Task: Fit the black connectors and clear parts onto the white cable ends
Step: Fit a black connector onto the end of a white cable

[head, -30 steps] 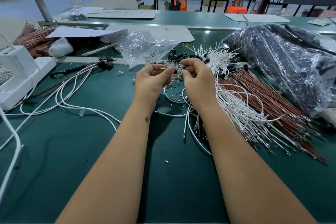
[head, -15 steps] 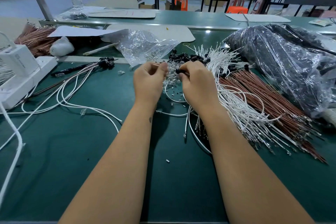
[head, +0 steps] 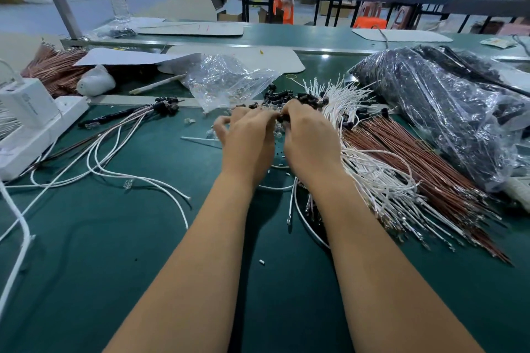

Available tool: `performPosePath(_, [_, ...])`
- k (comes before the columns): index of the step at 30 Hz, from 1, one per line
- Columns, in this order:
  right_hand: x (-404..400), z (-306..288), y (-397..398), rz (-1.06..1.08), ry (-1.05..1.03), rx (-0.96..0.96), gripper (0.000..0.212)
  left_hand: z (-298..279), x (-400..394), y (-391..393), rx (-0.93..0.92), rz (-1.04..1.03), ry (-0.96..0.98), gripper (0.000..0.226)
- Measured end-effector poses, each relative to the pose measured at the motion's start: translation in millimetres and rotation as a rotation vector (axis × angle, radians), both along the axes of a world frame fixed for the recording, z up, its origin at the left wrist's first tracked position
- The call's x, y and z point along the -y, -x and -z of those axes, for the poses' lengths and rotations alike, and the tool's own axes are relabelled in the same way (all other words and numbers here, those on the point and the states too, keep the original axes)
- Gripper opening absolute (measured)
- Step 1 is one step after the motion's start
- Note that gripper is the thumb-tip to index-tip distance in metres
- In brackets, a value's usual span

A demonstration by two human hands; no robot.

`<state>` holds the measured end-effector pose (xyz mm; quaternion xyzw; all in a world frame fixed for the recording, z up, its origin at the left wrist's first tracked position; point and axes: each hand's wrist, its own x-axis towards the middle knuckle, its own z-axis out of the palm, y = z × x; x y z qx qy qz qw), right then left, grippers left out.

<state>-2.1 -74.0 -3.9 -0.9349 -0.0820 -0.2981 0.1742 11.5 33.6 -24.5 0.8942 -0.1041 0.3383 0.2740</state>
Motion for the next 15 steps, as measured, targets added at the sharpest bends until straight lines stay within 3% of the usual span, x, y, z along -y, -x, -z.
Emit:
performPosePath(9, [13.3,-0.8,-1.8,0.162,0.046,-0.098,0.016,0.9,-30.7,-5.1,-0.185,-0.416,0.176,0.027])
performPosePath(11, [9.1,0.3,-0.3,0.108,0.058,-0.1,0.016,1.1,-28.4,-6.4,-0.165,-0.345,0.175,0.028])
performPosePath(15, [-0.9,1.0,1.0,-0.064,0.017,-0.051,0.017,1.0,-10.1,-6.3,-0.1,0.025,0.089,0.036])
